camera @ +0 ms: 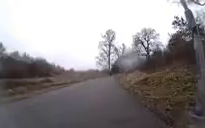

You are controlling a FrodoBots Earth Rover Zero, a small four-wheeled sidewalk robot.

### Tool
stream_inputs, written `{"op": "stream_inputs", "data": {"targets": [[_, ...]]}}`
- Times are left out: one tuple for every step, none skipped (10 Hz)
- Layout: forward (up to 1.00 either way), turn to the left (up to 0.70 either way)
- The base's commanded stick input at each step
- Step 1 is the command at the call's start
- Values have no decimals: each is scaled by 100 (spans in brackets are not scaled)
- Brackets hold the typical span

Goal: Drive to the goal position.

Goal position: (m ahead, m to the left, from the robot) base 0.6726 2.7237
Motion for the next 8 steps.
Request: {"op": "stream_inputs", "data": {"targets": [[67, 0], [67, 0], [67, 0], [67, 0], [68, 0], [68, 0], [68, 0], [68, 0]]}}
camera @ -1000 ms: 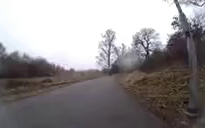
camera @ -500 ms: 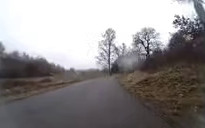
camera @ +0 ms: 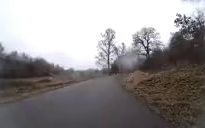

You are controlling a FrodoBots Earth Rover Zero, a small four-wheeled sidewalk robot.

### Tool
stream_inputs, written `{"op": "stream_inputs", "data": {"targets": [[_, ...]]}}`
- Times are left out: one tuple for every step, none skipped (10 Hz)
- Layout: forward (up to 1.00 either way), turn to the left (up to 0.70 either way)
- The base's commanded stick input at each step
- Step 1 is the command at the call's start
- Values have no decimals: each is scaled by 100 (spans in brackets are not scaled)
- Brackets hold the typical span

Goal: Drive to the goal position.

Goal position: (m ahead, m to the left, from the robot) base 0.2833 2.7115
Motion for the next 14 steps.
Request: {"op": "stream_inputs", "data": {"targets": [[68, 0], [68, 0], [68, 0], [68, 0], [68, 0], [68, 0], [68, 0], [69, 0], [69, 0], [69, 0], [69, 0], [69, 0], [69, 0], [69, 0]]}}
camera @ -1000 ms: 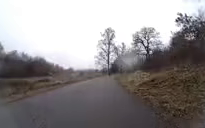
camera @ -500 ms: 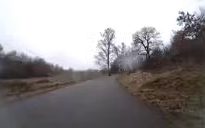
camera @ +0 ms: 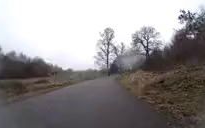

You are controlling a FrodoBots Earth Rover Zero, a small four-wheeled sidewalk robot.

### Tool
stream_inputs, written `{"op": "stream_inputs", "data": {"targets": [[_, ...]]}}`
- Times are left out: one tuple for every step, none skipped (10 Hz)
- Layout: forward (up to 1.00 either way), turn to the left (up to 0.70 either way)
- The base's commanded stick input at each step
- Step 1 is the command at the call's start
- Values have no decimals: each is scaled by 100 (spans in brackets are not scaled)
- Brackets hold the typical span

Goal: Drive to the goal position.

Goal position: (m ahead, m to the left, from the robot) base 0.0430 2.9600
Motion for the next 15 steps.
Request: {"op": "stream_inputs", "data": {"targets": [[69, 0], [69, 0], [69, 0], [69, 0], [69, 0], [69, 0], [69, 0], [69, 0], [69, 0], [69, 0], [69, 0], [69, 0], [69, 0], [69, 0], [69, 0]]}}
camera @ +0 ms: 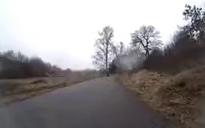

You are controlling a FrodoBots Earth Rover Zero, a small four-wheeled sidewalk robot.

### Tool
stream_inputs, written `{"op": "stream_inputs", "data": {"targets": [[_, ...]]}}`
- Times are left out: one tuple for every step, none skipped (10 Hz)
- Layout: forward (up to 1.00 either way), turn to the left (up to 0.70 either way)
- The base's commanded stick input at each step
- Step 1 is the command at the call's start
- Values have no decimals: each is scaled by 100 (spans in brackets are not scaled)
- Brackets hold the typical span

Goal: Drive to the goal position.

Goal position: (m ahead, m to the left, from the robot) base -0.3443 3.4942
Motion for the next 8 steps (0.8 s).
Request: {"op": "stream_inputs", "data": {"targets": [[69, 18], [69, 35], [69, 35], [69, 11], [69, 0], [69, 0], [69, 0], [69, 0]]}}
